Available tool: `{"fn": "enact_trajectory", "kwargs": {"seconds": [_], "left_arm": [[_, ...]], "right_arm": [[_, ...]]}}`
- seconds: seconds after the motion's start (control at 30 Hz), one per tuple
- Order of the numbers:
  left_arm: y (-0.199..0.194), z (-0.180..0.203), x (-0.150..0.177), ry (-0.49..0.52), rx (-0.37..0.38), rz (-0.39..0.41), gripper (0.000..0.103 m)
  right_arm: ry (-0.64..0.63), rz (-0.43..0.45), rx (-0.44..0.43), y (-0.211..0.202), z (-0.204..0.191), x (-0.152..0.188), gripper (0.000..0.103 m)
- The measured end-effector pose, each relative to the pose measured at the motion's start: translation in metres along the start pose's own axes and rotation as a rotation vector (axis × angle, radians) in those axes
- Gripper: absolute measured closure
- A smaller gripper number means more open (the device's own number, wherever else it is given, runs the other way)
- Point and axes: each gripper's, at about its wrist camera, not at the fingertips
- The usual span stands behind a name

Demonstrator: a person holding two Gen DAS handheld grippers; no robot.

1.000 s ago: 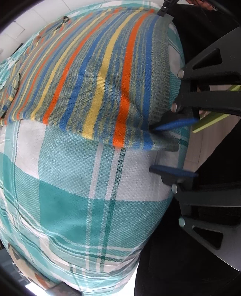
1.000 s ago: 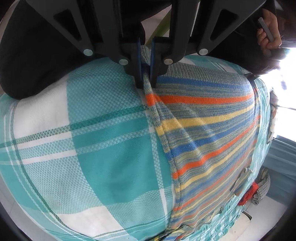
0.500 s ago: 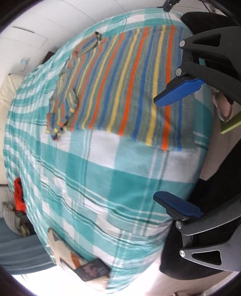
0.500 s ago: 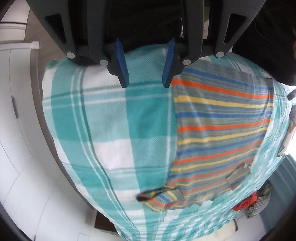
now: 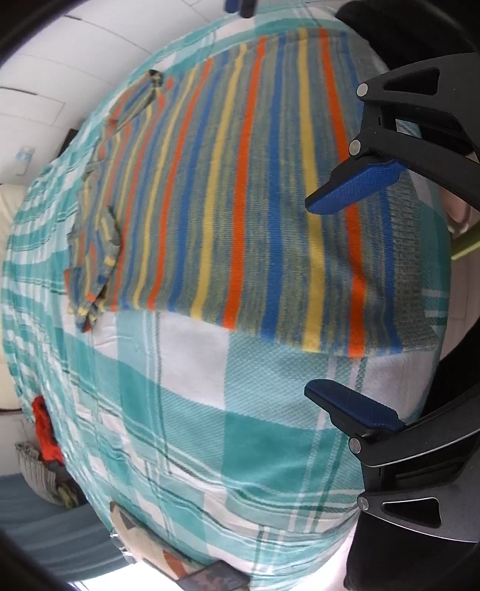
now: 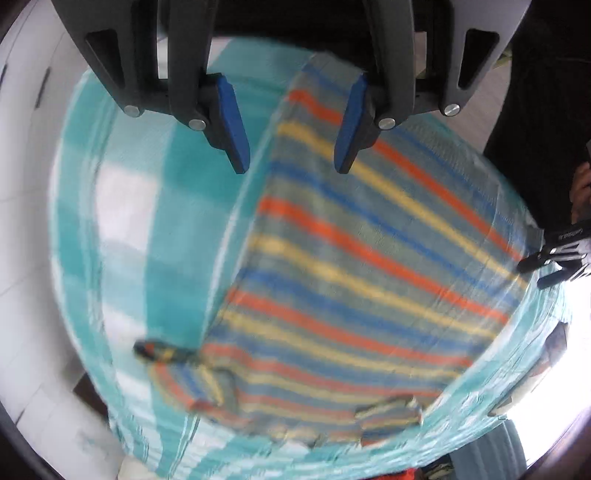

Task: Fold small clothes
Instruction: 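Grasp the ribbed sleeve cuff with the right gripper, then lift the sleeve and lay it across the sweater body, open right gripper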

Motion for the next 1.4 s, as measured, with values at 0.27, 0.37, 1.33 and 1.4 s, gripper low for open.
{"fn": "enact_trajectory", "kwargs": {"seconds": [0.27, 0.37, 1.33, 1.4], "left_arm": [[0.010, -0.012, -0.009, -0.054, -0.090, 0.013, 0.009], [0.012, -0.012, -0.008, -0.042, -0.118, 0.003, 0.009], [0.029, -0.023, 0.005, -0.149, -0.097, -0.098, 0.009], [0.030, -0.022, 0.005, -0.141, -0.098, -0.098, 0.009]], "right_arm": [[-0.128, 0.135, -0.043, 0.074, 0.048, -0.161, 0.055], [-0.070, 0.027, 0.025, 0.134, 0.062, -0.185, 0.070], [1.233, 0.407, -0.393, 0.090, 0.336, 0.012, 0.098], [1.250, 0.397, -0.322, 0.074, 0.342, 0.027, 0.099]]}}
Point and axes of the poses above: each gripper's, at about its wrist camera, not at the fingertips, and y roughly the way its jaws point, z to its right, x to its underside, and after that the axes turned 2 degrees about y, right-handed
